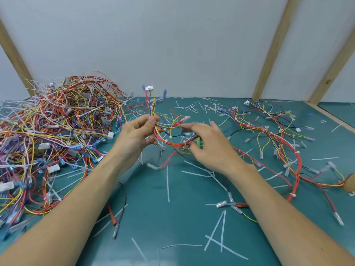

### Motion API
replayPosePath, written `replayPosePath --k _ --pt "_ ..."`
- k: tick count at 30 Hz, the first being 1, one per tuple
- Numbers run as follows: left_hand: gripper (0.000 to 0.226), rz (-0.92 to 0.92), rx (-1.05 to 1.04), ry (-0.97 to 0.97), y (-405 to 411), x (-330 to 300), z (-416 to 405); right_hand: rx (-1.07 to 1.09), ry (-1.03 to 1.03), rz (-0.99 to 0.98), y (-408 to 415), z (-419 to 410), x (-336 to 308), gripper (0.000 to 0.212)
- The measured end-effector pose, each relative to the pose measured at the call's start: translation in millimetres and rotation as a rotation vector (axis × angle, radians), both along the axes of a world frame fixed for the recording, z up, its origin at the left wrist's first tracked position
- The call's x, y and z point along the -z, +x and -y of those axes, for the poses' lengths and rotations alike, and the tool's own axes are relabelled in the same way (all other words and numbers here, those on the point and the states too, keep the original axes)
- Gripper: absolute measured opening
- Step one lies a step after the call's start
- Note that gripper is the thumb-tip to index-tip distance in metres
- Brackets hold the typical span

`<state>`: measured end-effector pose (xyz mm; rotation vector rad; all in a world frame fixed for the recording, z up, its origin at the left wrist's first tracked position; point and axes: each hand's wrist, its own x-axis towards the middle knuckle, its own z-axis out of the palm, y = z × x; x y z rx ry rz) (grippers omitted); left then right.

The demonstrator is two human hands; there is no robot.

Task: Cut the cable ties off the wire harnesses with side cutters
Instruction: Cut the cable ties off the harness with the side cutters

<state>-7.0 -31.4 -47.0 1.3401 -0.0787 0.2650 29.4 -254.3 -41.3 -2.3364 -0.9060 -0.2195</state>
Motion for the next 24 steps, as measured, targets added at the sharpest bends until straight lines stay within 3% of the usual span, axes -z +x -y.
replayPosePath --k 4,7,10,14,16,20,24 --pt "0.025 0.018 -0.068 0.037 1.2 -0.5 0.6 -0.075 0.164 -0.074 -10.9 -0.8 -7.9 0.038" --pt "0.023 0.038 -0.141 0.102 0.8 0.9 4.3 0.039 0.253 -0.107 -16.8 -9.1 -9.8 0.029" --pt "0.022 0.058 -0.186 0.073 0.7 1.4 6.2 0.140 0.254 -0.176 -15.5 -11.2 -9.9 0.030" --pt "0.017 0.107 -0.207 0.064 2.0 1.9 6.2 0.042 0.171 -0.337 -20.0 -12.1 -12.1 0.017" --pt "0.013 0.105 -0.164 0.079 1.3 2.4 10.4 0.031 0.147 -0.319 -23.0 -16.1 -12.2 0.027" --pt "0.013 0.105 0.018 0.028 -2.7 1.1 24.7 0.195 -0.007 -0.034 -20.1 -15.6 -16.6 0.037" --pt "0.017 0.112 -0.042 -0.064 -4.9 -1.1 36.2 -0.096 0.028 -0.320 -23.6 -17.6 -10.7 0.039"
